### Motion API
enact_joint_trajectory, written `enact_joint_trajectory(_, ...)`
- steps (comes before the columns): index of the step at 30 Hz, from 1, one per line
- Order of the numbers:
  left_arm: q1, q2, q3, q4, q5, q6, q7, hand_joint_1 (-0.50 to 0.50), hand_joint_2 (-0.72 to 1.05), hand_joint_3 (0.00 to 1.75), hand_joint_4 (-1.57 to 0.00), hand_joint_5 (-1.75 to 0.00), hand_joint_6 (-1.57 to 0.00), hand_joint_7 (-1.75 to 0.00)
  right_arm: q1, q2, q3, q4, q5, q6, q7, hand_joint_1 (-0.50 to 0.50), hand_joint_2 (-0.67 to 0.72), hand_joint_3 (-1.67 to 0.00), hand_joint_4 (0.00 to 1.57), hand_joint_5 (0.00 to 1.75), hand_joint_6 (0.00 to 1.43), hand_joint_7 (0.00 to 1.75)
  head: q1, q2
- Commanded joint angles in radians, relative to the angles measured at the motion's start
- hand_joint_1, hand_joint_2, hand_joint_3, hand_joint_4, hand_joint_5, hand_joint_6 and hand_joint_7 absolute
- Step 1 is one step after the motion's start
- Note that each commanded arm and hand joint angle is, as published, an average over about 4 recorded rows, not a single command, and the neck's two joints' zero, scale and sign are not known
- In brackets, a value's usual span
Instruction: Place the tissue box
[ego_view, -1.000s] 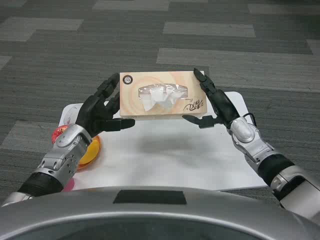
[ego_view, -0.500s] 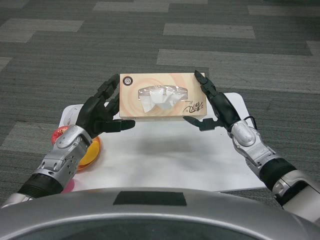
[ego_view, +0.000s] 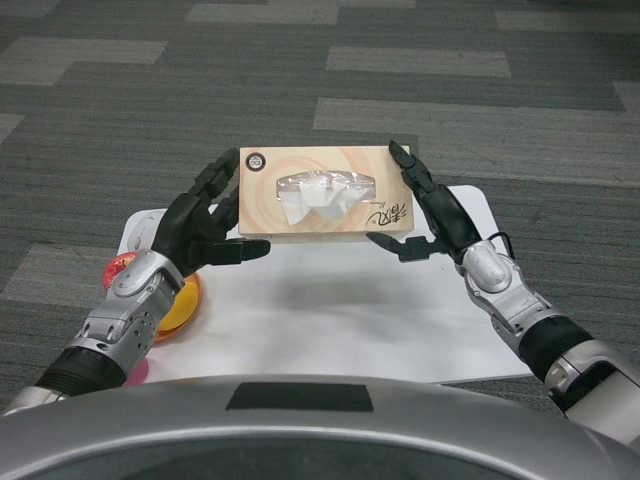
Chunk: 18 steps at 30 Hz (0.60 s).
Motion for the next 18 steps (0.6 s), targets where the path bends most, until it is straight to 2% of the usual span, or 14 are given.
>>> enact_joint_trajectory(1, -0.017, -0.032, -0.032, -0.036, 0.009, 0.002, -0.033, 0.5, 0.96, 0.17, 0.0, 0.0, 0.0, 0.0, -0.001, 0.037, 0.021, -0.039, -0.017, -0.035, 0.036, -0.46, -0.54, -0.71, 0.0, 0.58, 0.0, 0.0, 0.002, 0.0)
enact_joint_trajectory(8, -0.017, -0.032, -0.033, -0.021, 0.009, 0.005, -0.032, 0.5, 0.96, 0.13, 0.0, 0.0, 0.0, 0.0, 0.012, 0.034, 0.02, -0.039, -0.018, -0.035, 0.036, -0.46, -0.54, -0.71, 0.0, 0.58, 0.0, 0.0, 0.001, 0.001)
enact_joint_trajectory(18, -0.017, -0.032, -0.046, 0.013, 0.009, 0.014, -0.034, 0.5, 0.96, 0.17, 0.0, 0.0, 0.0, 0.0, 0.037, 0.023, 0.015, -0.026, -0.015, -0.035, 0.037, -0.46, -0.54, -0.71, 0.0, 0.58, 0.0, 0.0, 0.001, -0.001)
